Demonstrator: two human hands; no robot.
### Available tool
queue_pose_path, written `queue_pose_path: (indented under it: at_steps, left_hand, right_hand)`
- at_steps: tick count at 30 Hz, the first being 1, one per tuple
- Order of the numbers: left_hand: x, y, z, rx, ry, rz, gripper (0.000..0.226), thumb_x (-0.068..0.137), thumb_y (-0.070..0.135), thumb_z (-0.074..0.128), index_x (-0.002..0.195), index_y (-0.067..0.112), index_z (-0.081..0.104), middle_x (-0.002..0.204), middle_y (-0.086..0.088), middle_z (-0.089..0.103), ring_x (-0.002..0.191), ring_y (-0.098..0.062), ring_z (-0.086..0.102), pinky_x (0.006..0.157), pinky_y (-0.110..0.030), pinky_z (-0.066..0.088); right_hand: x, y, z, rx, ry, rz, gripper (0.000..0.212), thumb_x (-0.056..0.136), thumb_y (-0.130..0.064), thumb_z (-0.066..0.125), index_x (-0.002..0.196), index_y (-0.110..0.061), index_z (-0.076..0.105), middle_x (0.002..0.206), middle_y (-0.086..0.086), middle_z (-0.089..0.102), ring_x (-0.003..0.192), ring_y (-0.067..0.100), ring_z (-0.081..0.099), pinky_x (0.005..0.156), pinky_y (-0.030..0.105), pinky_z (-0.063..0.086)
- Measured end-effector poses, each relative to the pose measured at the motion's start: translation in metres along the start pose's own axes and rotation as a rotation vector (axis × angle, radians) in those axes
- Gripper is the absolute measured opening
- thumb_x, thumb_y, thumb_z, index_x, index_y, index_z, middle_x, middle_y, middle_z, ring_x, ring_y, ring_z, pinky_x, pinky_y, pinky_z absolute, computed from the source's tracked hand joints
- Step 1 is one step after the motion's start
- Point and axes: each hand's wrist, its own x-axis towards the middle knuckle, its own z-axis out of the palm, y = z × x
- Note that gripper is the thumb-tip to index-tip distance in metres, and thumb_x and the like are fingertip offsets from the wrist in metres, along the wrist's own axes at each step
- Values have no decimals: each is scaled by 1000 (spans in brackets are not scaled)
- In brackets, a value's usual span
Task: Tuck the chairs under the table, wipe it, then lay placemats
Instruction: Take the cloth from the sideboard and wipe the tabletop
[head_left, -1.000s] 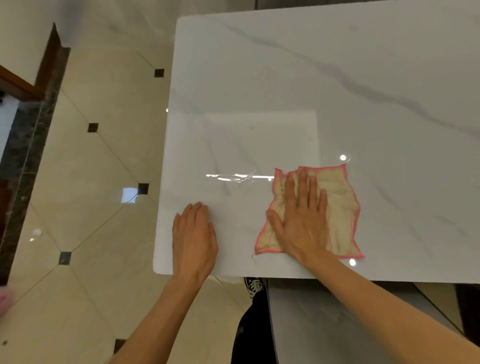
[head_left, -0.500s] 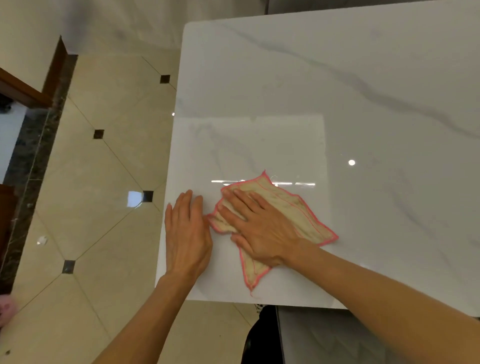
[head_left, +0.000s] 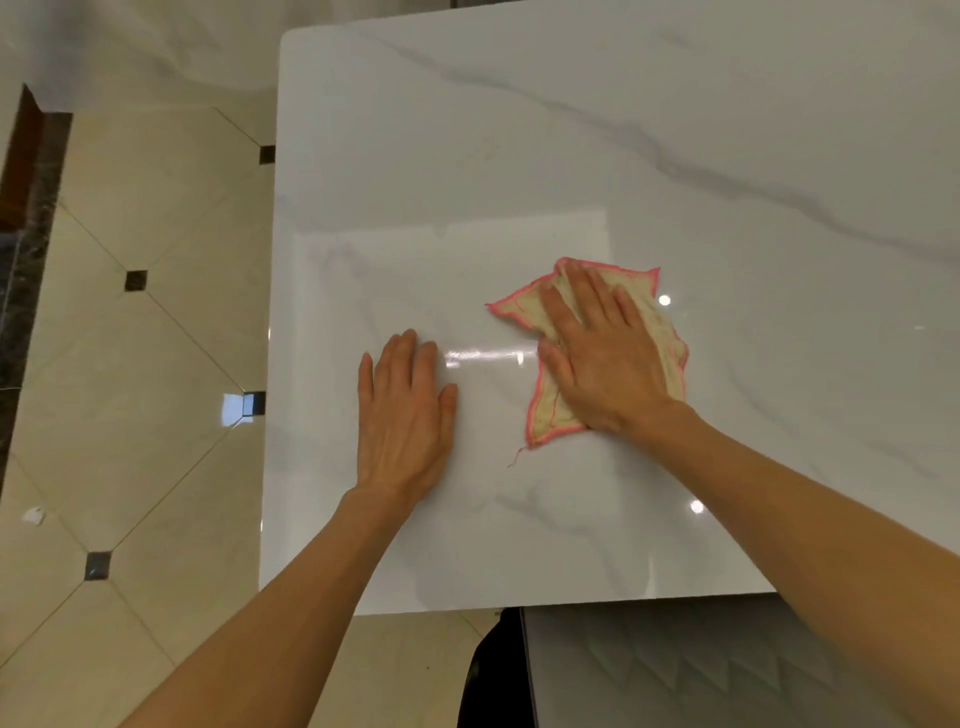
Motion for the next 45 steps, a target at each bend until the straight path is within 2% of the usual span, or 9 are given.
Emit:
queue_pose_path:
  at_steps: [7,11,14,18,23,26,32,39,45]
  left_hand:
    - [9,3,9,-22,8,-9,42,101,26,42,137,3,45,150,-18,39,142,-33,32,121,-50,14]
    - [1,-30,-1,-5,79,-99,42,100,22,48,136,1,44,152,-20,35,144,-32,28,123,-49,10]
    - [-3,-59,-8,12,116,-156,42,101,25,43,135,1,43,152,-20,34,143,-33,28,122,-50,11]
    - [3,-89,-15,43,147,-217,50,99,34,34,133,0,46,149,-21,38,140,-36,32,119,-53,16]
    - [18,-109,-14,-9,206,-270,47,99,30,33,130,-1,48,144,-22,43,133,-36,37,115,-56,25]
    - [23,-111,-8,-95,214,-281,45,99,26,31,132,-1,46,145,-21,42,132,-35,36,113,-55,29]
    - [21,-115,0,-181,233,-296,38,101,14,35,134,0,45,148,-19,40,137,-35,37,112,-52,35]
    - [32,-114,-4,-82,125,-198,59,103,33,24,156,7,21,164,-8,17,152,-20,15,124,-35,11]
    - [29,-115,-4,-37,73,-201,64,102,39,25,158,10,16,166,-5,10,153,-17,8,124,-34,9]
  right_hand:
    - [-61,103,-12,-54,83,453,62,97,-48,20,152,-21,20,162,11,12,148,33,11,116,57,9]
    - [-81,102,-8,-23,149,689,66,97,-55,21,154,-25,8,161,18,8,147,37,7,116,60,3]
    - [-77,84,-1,52,162,742,69,96,-54,16,155,-18,12,160,21,10,147,38,6,117,59,6]
    - [-70,42,4,56,151,587,68,95,-47,16,155,-15,14,160,21,8,148,37,7,117,57,9]
    - [-23,-66,17,33,49,52,66,94,-42,26,155,-17,19,162,12,6,149,30,6,117,49,8]
    - [17,-120,27,9,8,-133,65,94,-44,27,154,-18,23,162,12,10,149,31,9,118,50,10]
    - [78,-154,27,-51,-34,-435,63,95,-42,30,154,-22,22,163,7,9,149,27,9,119,46,10]
    - [134,-168,20,-54,-29,-499,61,95,-44,31,152,-24,26,164,1,6,149,26,9,118,46,12]
    - [163,-153,13,-93,-25,-492,64,96,-50,23,154,-24,20,163,7,12,149,27,10,120,47,10]
